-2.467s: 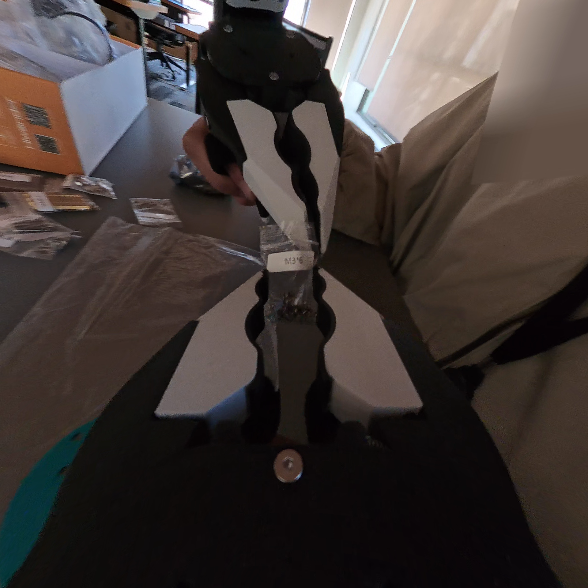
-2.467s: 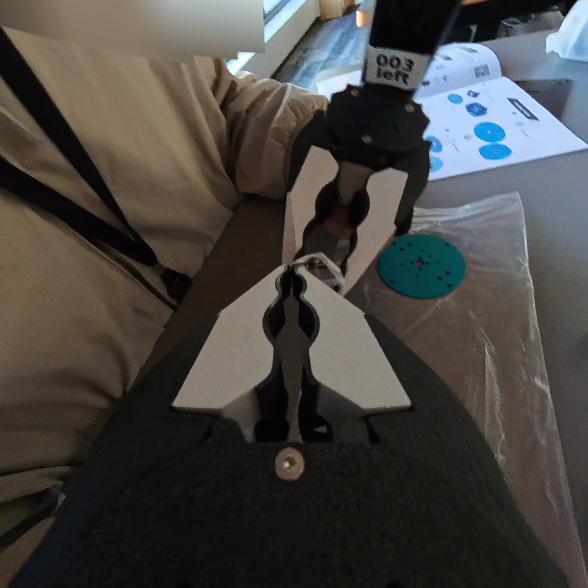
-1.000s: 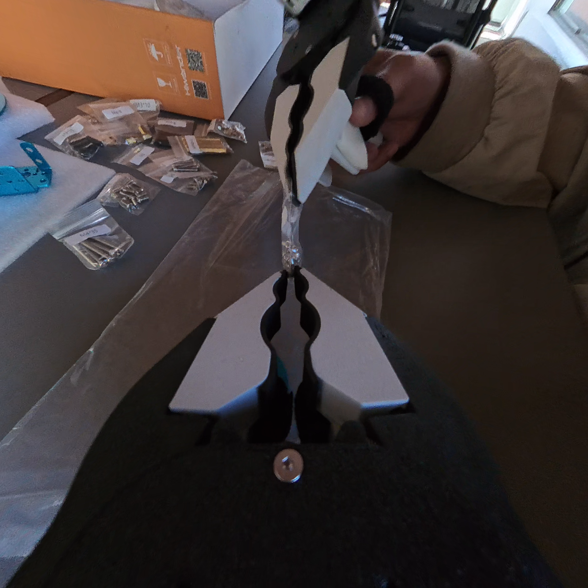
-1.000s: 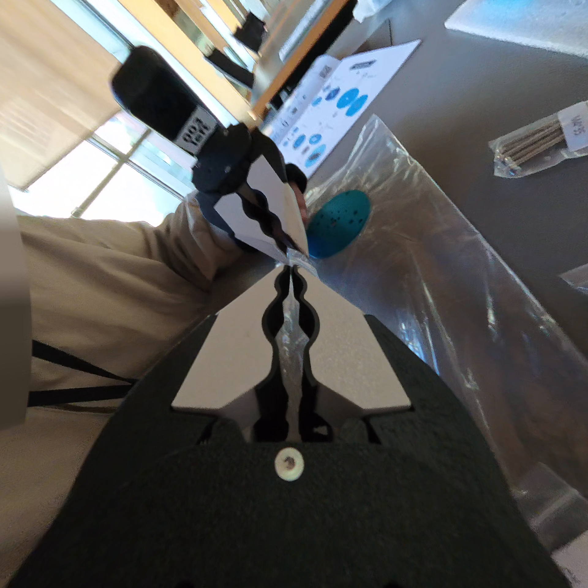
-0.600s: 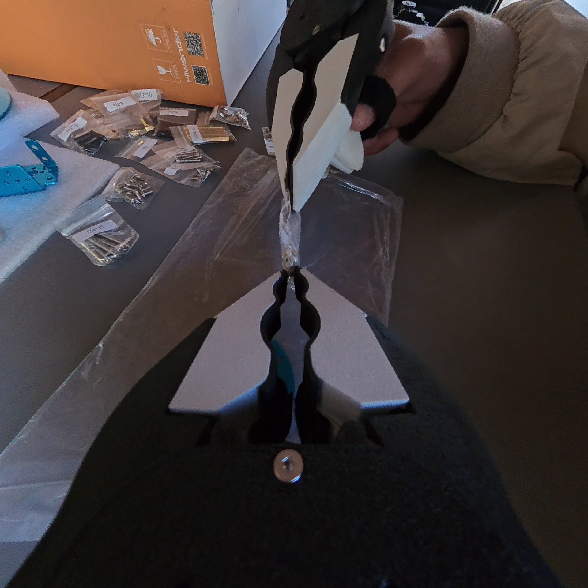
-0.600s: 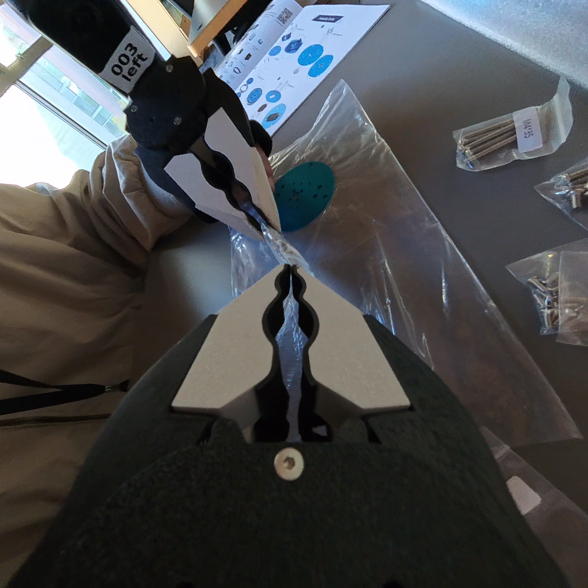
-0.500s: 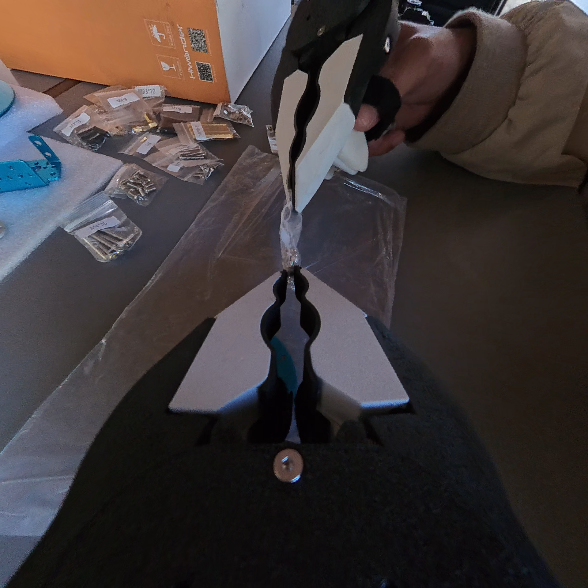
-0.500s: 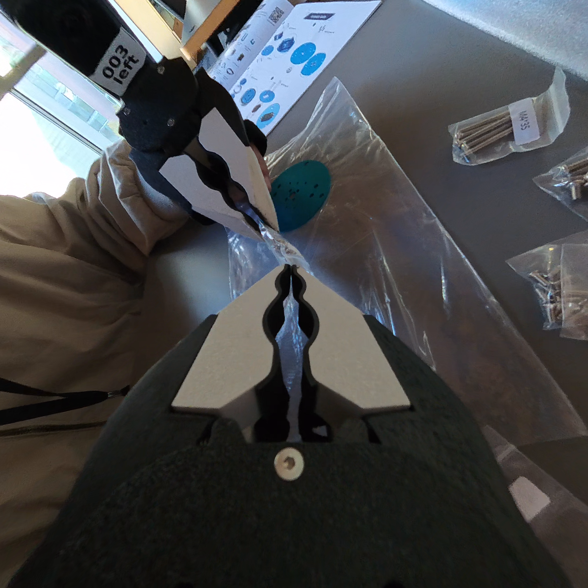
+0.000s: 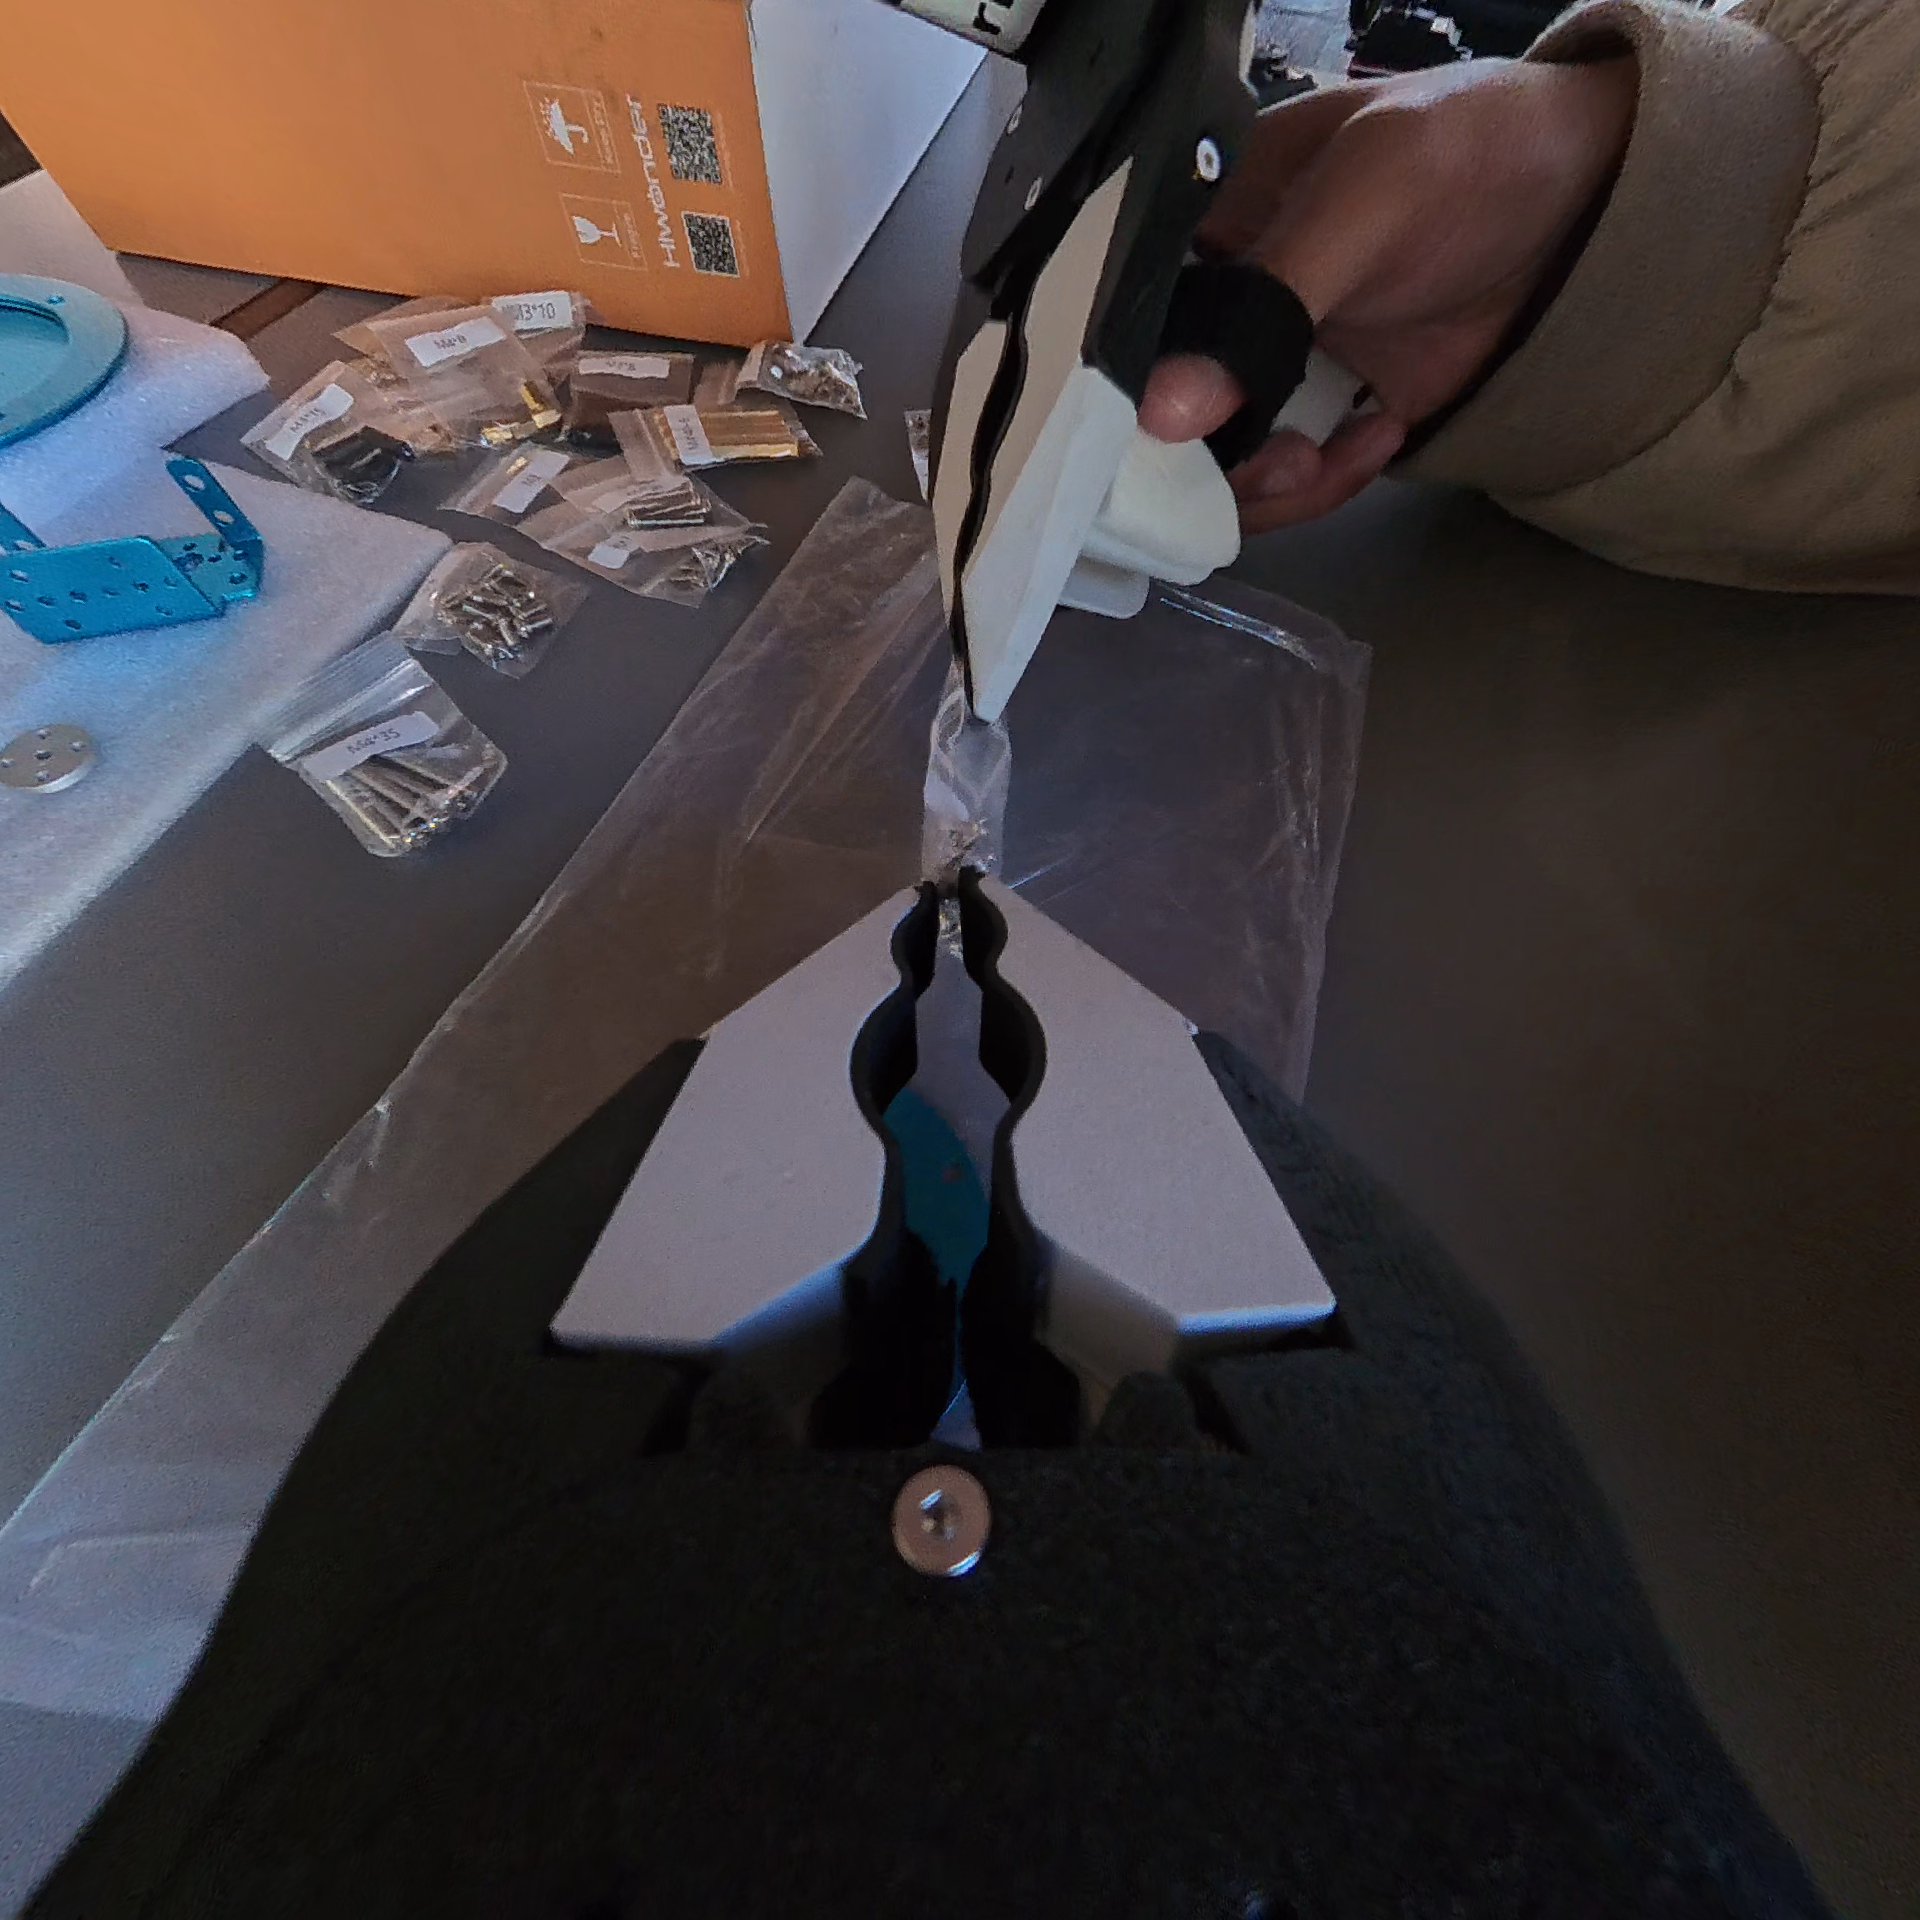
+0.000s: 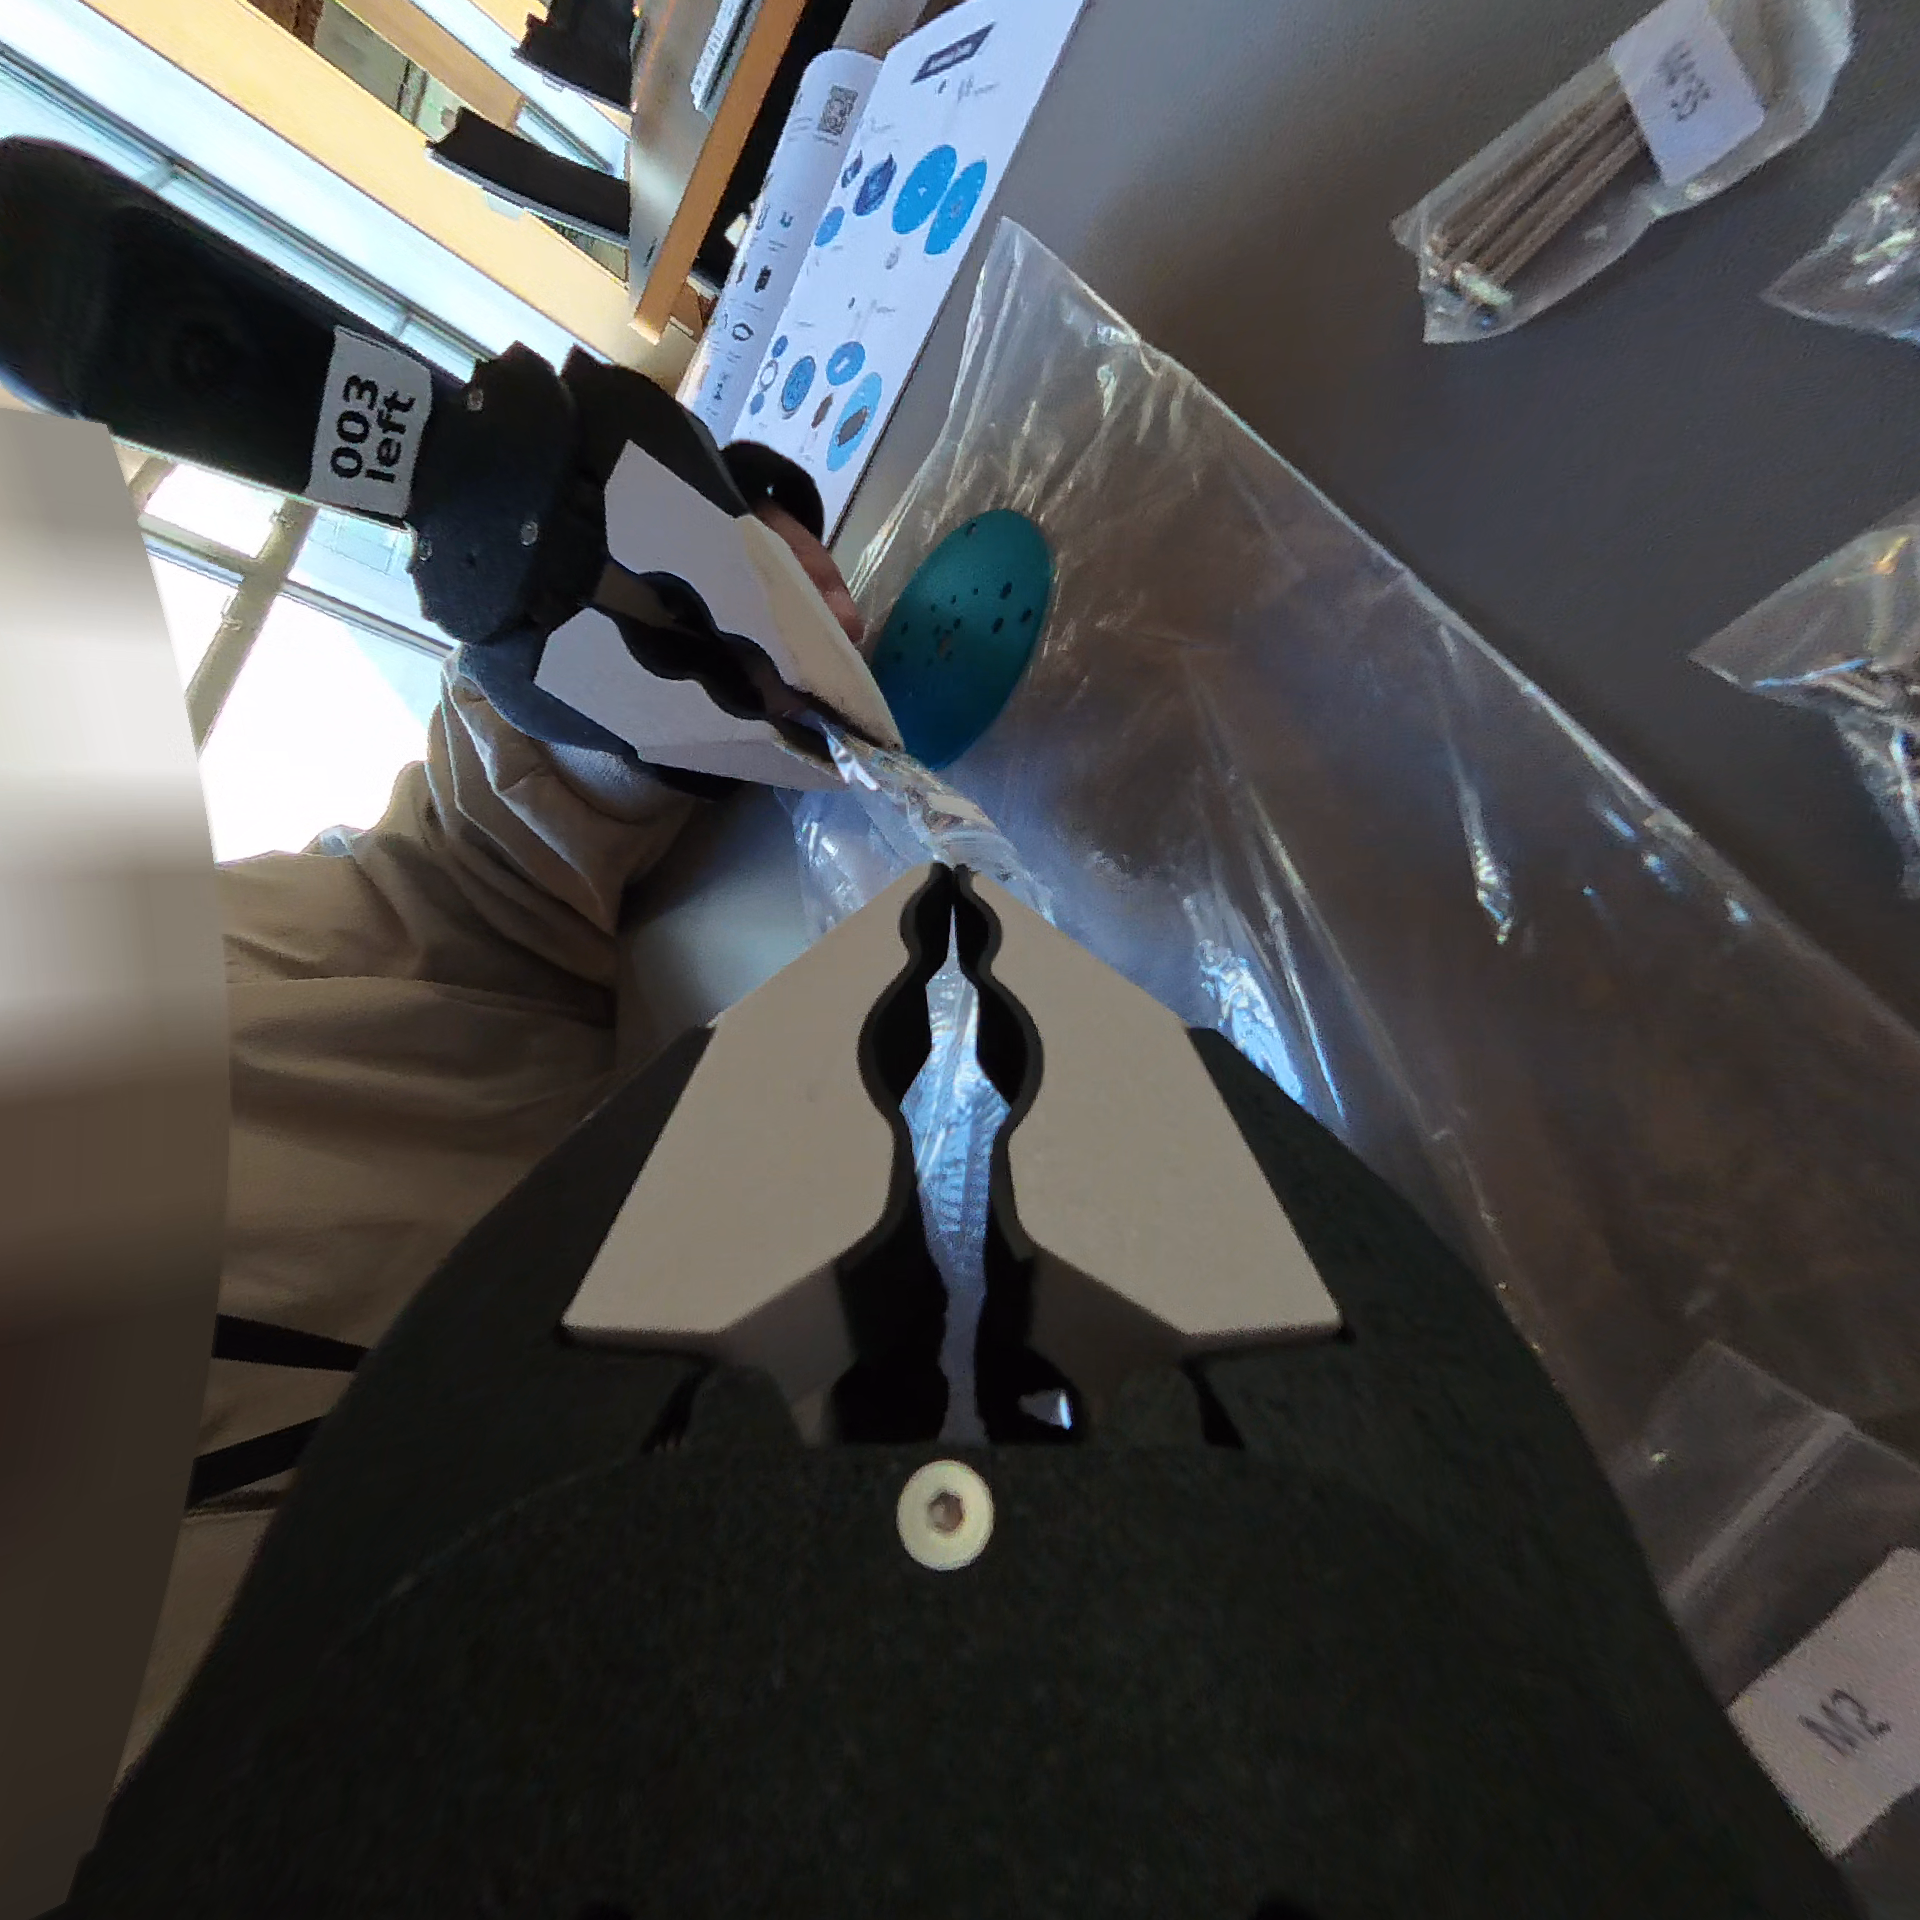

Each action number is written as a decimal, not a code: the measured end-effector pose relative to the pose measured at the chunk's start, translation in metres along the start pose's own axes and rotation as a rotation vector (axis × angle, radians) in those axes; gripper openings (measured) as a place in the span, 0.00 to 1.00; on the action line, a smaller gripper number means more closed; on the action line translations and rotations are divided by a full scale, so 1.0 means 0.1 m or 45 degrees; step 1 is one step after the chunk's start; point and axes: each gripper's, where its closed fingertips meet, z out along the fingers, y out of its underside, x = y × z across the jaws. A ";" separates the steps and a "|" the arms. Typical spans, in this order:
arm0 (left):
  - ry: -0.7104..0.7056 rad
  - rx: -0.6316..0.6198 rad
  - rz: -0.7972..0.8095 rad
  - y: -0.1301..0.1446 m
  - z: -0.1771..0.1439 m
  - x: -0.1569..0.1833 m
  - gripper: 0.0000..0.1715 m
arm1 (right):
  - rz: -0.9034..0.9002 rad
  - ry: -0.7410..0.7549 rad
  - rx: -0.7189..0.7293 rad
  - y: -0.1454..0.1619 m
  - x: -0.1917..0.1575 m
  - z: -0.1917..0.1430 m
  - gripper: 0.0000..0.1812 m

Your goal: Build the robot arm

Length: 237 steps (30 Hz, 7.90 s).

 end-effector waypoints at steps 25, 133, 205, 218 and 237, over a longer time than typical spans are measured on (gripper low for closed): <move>-0.068 0.030 0.028 -0.05 0.00 -0.05 0.00 | 0.104 -0.128 0.008 0.02 -0.05 0.03 0.00; 0.353 0.140 -0.299 -0.20 -0.02 0.29 0.04 | -1.130 -0.082 0.023 0.16 -0.54 0.03 0.20; 0.360 0.149 -0.373 -0.20 -0.03 0.23 0.04 | -1.261 0.039 -0.012 0.18 -0.45 0.09 0.21; 0.390 0.182 -0.406 -0.23 -0.05 0.24 0.04 | -1.243 0.001 0.028 0.16 -0.52 0.08 0.22; 0.399 0.187 -0.423 -0.24 -0.06 0.24 0.04 | -1.224 -0.003 0.044 0.12 -0.53 0.03 0.24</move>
